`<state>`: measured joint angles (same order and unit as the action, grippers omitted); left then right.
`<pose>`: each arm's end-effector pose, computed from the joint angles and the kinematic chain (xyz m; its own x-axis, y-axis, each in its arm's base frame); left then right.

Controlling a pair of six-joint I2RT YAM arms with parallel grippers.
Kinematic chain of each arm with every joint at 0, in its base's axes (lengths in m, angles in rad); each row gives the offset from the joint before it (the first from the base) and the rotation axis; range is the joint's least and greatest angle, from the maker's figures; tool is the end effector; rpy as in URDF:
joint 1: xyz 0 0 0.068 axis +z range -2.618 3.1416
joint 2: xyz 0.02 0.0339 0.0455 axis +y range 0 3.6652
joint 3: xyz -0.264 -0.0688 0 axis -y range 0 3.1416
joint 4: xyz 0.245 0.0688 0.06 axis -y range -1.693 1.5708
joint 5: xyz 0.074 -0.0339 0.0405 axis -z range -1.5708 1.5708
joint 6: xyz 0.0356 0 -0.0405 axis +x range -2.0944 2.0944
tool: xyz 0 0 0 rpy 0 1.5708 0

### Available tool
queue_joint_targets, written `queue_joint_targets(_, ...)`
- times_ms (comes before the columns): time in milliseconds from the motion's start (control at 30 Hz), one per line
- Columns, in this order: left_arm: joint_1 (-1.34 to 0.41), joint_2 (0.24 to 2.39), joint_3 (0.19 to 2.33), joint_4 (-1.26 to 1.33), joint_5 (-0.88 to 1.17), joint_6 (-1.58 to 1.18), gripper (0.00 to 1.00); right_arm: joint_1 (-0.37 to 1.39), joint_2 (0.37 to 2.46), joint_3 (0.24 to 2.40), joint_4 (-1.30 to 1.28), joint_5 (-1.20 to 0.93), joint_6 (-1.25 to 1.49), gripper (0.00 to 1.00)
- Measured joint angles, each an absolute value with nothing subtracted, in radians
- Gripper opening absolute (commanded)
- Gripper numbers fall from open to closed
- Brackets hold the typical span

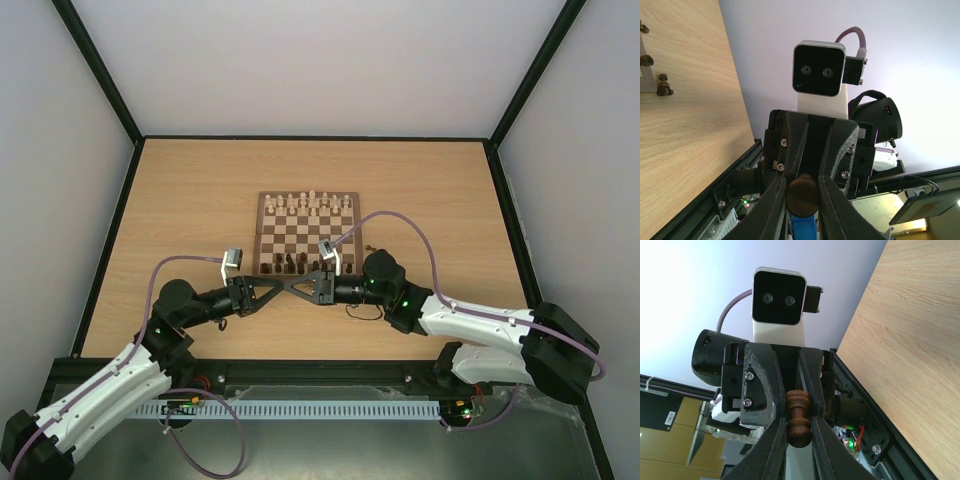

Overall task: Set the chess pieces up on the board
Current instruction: Place the chess piece on the chessboard.

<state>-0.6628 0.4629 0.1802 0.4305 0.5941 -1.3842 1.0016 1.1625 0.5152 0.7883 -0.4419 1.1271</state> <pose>0.0967 -0.1007 0.2359 -0.9084 -0.3239 -0.2645 0.2896 -0.0311 -0.9566 0.1230 0.2204 0.2708 -0.8613 0.1687 -0.4793 -0.4932 -0.0509 0.8684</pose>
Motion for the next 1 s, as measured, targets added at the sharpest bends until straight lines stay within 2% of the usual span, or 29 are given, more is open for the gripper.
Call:
queue_joint_targets(100,-0.663,0.464,0.177,0.437,0.595,-1.385,0.09,1.002,1.169,0.515,0.790,-0.442,1.131,0.07)
queue_joint_targets(200,-0.663,0.465,0.176,0.437,0.594,-1.387,0.15,1.001,1.169,0.516,0.790,-0.440,1.132,0.05)
queue_joint_targets(300,-0.663,0.465,0.176,0.434,0.593,-1.385,0.25,1.001,1.169,0.519,0.780,-0.437,1.127,0.05)
queue_joint_targets(467,-0.663,0.464,0.180,0.390,0.579,-1.356,0.51,1.001,1.153,0.548,0.694,-0.417,1.100,0.04)
queue_joint_targets(567,-0.663,0.458,0.210,0.299,0.567,-1.304,0.59,0.994,1.122,0.573,0.597,-0.398,1.069,0.04)
queue_joint_targets(767,-0.663,0.423,0.406,0.031,0.467,-1.136,0.65,0.945,1.050,0.712,0.228,-0.363,0.945,0.05)
queue_joint_targets(1000,-0.663,0.479,0.479,-0.089,0.414,-0.998,0.65,0.786,1.128,1.090,-0.315,-0.303,0.728,0.04)
